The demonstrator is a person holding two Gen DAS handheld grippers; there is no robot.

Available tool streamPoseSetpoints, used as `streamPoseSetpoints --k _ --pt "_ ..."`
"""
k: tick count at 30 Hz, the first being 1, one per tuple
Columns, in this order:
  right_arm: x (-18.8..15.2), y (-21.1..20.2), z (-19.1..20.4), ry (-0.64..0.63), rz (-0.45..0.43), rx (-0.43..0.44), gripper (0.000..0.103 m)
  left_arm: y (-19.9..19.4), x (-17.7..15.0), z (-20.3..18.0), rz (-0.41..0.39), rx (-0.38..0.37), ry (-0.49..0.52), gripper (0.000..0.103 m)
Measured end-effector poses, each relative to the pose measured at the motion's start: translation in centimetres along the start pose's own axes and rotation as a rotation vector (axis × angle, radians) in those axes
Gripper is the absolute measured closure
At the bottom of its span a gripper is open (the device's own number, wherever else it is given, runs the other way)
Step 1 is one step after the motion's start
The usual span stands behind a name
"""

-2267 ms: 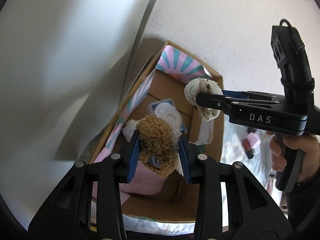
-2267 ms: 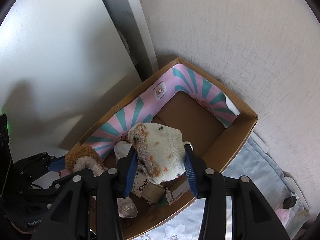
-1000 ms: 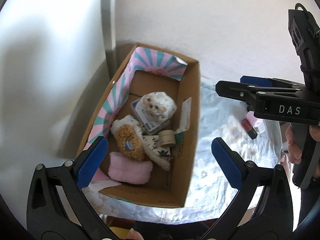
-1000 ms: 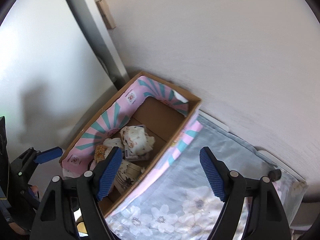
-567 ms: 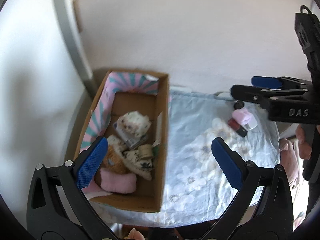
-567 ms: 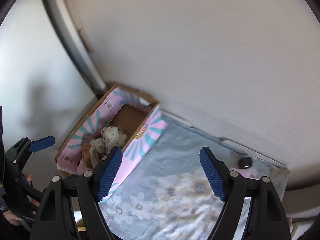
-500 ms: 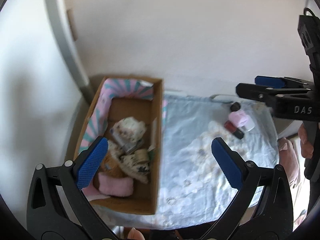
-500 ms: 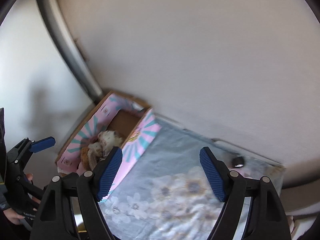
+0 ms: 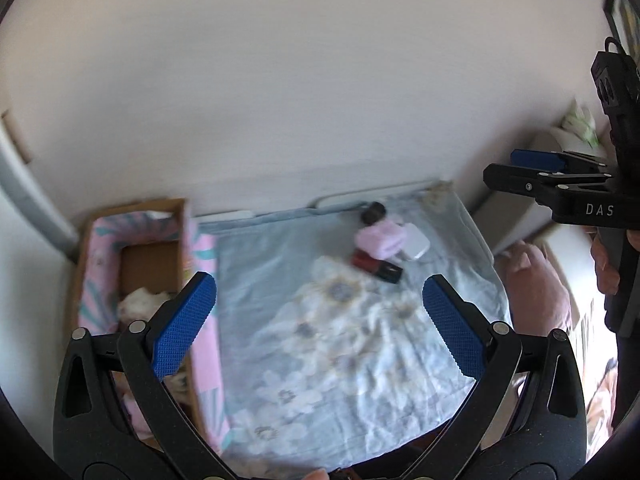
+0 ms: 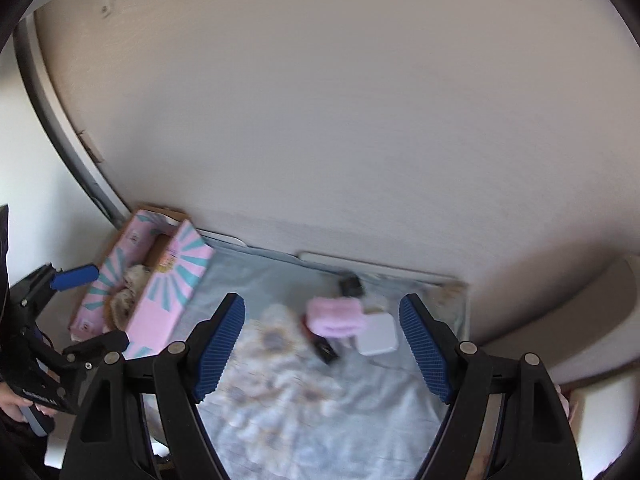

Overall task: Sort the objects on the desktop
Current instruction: 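Move both tools back over the remaining items on the bed, then lower the left tool onto the pink fuzzy case and close it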

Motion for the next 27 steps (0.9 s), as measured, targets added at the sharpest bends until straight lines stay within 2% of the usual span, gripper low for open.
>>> streamPoseSetpoints --k 4,10,13,20,23,27 --pt "-1.6 0.3 -2.4 0.016 0.002 -0.004 0.027 2.1 0.5 -2.2 0.019 -0.047 0.040 0.000" --pt "-4.1 2.6 -4.1 0.010 0.023 -0.009 0.027 6.2 1.0 -3.8 0.069 -0.060 0.065 0.000" --pt "-5.5 4.5 -4.6 -0.004 0.029 -0.025 0.027 9.1 1.4 -4.5 0.067 -0.045 0.094 0.000" --pt "-9.8 12.2 -5.9 -0.009 0.066 -0.033 0.027 17.4 1.3 -5.8 0.082 -0.057 0.160 0.000" --pt "-11.2 14.8 -6.2 0.014 0.079 -0.017 0.027 21.1 0.5 -5.1 0.118 -0.072 0.132 0.000" --pt "-11.7 16.1 -5.9 -0.019 0.043 -0.008 0.027 23.2 -0.1 -4.7 0.112 -0.114 0.113 0.001"
Point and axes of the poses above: each gripper's, at about its wrist camera, not at the fingertips, and y roughly the way its jaws point, z to its left, x to its top, the point moved 9 cm from there along y, roughly the way its jaws point, and after that the axes turned 6 degrees about -x, right-handed, at the moved point
